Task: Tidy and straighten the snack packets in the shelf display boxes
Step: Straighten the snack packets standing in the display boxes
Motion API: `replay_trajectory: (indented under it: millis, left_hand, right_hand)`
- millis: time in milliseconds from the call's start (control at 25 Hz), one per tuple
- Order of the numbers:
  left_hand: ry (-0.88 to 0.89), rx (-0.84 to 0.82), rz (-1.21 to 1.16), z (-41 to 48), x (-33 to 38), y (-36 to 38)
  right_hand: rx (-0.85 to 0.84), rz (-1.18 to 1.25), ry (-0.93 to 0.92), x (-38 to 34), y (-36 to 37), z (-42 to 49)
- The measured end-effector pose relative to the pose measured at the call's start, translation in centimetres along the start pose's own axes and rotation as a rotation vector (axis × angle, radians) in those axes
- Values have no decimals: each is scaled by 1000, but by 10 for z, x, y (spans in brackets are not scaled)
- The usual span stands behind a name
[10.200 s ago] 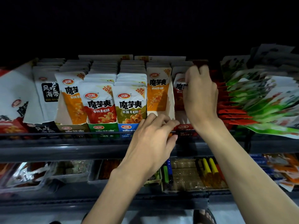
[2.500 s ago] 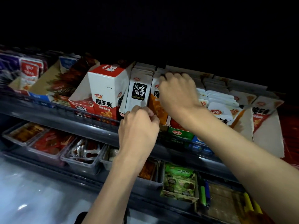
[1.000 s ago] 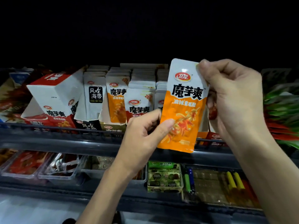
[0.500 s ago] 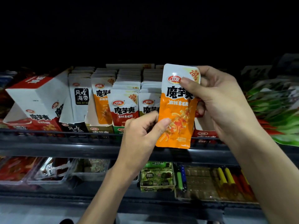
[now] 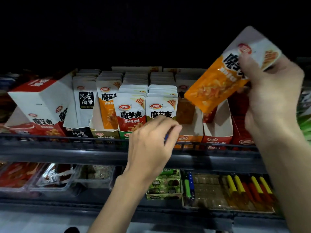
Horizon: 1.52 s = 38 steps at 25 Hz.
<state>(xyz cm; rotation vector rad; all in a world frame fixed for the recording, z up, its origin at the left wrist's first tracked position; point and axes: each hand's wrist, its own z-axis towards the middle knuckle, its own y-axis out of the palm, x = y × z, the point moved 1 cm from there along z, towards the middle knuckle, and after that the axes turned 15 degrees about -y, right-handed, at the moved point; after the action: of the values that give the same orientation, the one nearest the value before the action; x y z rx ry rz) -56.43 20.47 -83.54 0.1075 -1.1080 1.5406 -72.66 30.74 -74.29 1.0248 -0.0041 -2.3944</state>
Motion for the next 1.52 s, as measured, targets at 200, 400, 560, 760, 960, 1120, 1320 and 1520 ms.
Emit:
replay_trajectory:
  millis: [200, 400, 560, 760, 960, 1120, 1320, 1520]
  left_hand:
    - [24, -82, 260, -3, -5, 18]
    - [-36, -131, 266, -1, -3, 22]
    - [-117, -196, 187, 2, 0, 19]
    - [-130, -235, 162, 4, -1, 16]
    - [-124, -256, 152, 5, -2, 13]
    - [-113, -261, 152, 5, -3, 13]
    - [-98, -255, 152, 5, -5, 13]
    - [-112, -278, 123, 6, -7, 13]
  right_hand:
    - [-95, -272, -178, 28, 12, -17]
    - [-224, -485, -240, 53, 25, -23]
    - [-488, -714, -310, 76, 32, -30]
    - [-507, -947, -341, 86, 39, -32]
    - [-228, -718, -305, 87, 47, -29]
    - [-526, -815, -324, 89, 45, -43]
    - [-753, -1161, -435, 91, 42, -48]
    - [-753, -1118, -374, 86, 44, -47]
